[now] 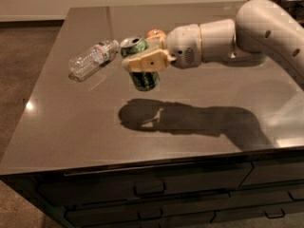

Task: Place green can upright

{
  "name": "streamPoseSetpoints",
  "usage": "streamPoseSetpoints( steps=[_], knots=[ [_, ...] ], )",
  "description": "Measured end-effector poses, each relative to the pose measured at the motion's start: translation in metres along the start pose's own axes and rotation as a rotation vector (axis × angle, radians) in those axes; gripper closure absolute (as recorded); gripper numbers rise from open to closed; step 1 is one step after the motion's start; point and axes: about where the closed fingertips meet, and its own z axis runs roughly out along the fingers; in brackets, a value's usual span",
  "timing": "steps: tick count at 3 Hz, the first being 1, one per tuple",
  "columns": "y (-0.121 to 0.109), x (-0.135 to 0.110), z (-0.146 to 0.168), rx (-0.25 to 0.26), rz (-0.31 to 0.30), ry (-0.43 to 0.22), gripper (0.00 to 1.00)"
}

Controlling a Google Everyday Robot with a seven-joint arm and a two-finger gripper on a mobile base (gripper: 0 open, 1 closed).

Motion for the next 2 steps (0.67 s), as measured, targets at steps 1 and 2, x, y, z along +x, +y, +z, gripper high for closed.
streamPoseSetpoints(
  steps=[1,2],
  knots=[
    [0.006,0.007,0.010,0.029,-0.039,-0.058,1.00],
    [0.007,0.012,0.020,0.044,-0.068,-0.080,1.00]
  ],
)
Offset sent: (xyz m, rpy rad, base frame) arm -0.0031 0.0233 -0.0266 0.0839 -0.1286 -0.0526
